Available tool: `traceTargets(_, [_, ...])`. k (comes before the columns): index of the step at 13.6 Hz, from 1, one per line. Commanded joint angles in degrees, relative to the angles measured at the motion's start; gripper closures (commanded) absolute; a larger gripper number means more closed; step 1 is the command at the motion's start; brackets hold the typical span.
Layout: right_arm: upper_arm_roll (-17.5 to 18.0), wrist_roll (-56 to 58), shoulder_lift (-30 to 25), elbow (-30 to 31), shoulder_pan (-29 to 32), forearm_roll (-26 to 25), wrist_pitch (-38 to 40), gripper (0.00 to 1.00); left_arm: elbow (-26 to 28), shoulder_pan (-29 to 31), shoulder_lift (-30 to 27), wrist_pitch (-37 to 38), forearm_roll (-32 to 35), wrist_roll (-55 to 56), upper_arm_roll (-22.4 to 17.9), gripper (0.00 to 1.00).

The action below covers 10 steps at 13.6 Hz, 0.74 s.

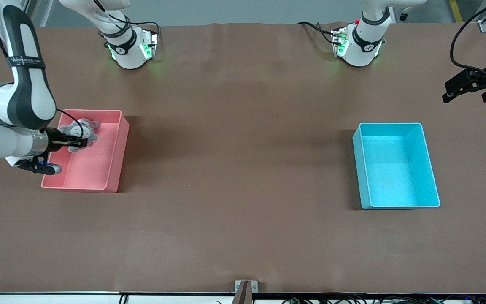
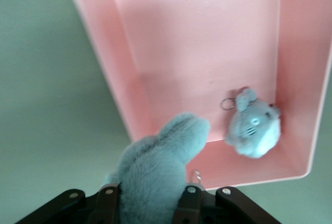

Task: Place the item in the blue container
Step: 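Carry the plush out of the box and set it mid-table with the right gripper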

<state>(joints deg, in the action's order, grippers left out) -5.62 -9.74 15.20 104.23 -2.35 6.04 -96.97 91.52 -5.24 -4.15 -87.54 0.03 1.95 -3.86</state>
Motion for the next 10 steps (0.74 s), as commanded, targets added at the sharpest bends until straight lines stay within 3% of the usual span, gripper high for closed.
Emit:
traceTargets(1, [-0.3,-10.4,0.4,-2.8,-6.1,1.6,1.4,0.88,-0.6,0.1,-0.2,0.7,-1.1,-0.8,-0.1,0.00])
traceTargets(5, [-0.3,-22.7,2.8,-5.1,-12.5,9.6,-0.3,0.88,-0.6,0.2,-0.1,0.7,-1.1,-0.8,-0.1,0.00])
traceTargets(10, [-0.3,-37.6,5.5,-5.1,-22.4,9.8,-9.4,0.88,-0.6,0.5,0.0,0.6,-1.2,-0.6,-0.1,0.00])
